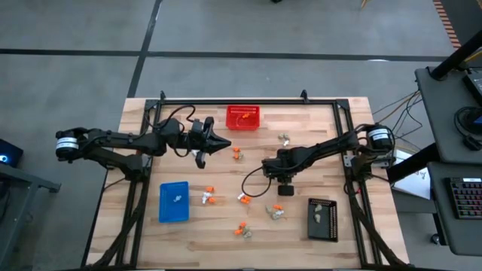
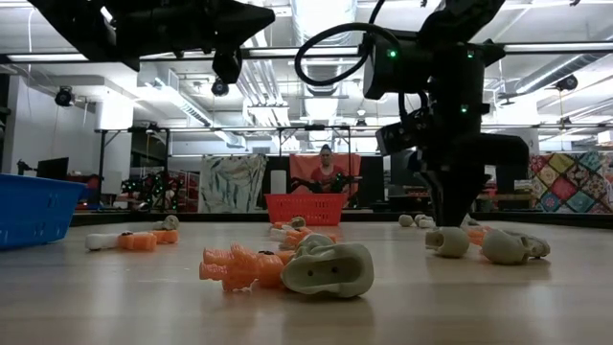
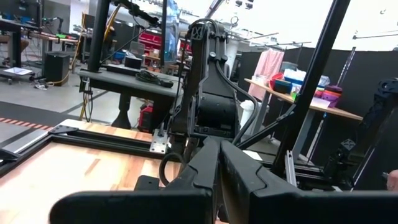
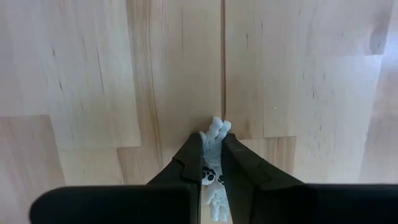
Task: Sort Halloween decoration
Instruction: Put the white skeleton toy into the blue bin
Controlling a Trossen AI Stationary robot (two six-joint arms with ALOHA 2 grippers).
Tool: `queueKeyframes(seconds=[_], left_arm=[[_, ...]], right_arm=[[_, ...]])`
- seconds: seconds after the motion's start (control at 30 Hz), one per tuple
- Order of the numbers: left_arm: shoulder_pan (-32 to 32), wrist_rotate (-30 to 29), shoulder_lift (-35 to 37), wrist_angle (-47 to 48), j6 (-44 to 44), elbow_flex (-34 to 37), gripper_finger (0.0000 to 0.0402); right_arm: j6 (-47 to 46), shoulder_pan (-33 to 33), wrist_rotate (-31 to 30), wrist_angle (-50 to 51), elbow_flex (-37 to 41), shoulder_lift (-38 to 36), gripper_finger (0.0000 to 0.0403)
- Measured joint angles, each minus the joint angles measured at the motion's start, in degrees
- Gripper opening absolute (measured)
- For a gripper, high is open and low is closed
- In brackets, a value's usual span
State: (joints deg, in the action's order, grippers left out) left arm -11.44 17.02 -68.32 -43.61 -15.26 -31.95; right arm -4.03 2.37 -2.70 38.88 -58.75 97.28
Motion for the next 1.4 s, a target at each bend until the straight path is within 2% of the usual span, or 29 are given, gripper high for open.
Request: queueKeyframes(seconds=[0.3, 0.47, 1.07, 1.4], left_arm=[[-0.07, 0.02, 1.76, -0.03, -0.25, -0.23, 0.0000], [-0.07, 0.04, 3.78, 0.16, -0.27, -0.27, 0.0000], [-0.07, 0.09, 13.12, 6.71, -0.30, -0.25, 0.0000], [-0.07, 0.22, 19.02, 10.14, -0.32, -0.23, 0.0000]], right_arm=[[-0.20, -0.11, -0.29, -2.45, 0.07, -4.03, 0.0029], [1.24, -0.07, -0.12, -7.88, 0.03, -5.69, 0.0029], [8.34, -0.04, 4.39, -41.04, -0.04, -5.17, 0.0028], [10.78, -0.02, 6.08, -59.56, -0.10, -0.88, 0.0028]])
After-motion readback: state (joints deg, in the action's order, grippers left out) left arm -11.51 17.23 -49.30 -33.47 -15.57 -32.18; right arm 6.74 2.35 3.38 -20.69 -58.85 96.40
